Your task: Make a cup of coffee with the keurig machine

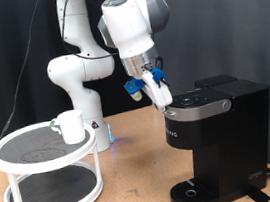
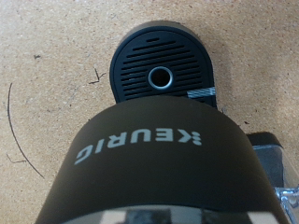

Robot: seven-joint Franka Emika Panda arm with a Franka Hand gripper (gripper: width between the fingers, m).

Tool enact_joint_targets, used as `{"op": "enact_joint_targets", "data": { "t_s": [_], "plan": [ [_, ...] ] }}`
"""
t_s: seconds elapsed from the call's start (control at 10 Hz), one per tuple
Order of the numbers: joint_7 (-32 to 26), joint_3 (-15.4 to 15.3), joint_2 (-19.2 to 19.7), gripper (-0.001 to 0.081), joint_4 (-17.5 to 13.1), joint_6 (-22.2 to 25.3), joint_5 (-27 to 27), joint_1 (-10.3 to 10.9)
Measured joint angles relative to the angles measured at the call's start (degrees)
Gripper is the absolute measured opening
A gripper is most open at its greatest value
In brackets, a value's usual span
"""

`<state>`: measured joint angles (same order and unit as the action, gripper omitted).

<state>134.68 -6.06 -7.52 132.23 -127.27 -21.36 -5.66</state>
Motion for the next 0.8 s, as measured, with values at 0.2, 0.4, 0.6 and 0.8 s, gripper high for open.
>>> {"op": "enact_joint_targets", "data": {
  "t_s": [0.2,0.4,0.6,0.8],
  "plan": [
    [-2.05,0.32,-0.67,0.0,1.08,-1.14,-0.66,-0.15],
    [-3.98,1.41,-1.69,0.0,2.32,-0.89,-1.35,-0.46],
    [-7.83,2.8,-3.42,0.0,3.59,-0.36,-4.02,-0.61],
    [-12.57,3.84,-5.51,0.0,4.26,-0.77,-12.68,-0.38]
  ]
}}
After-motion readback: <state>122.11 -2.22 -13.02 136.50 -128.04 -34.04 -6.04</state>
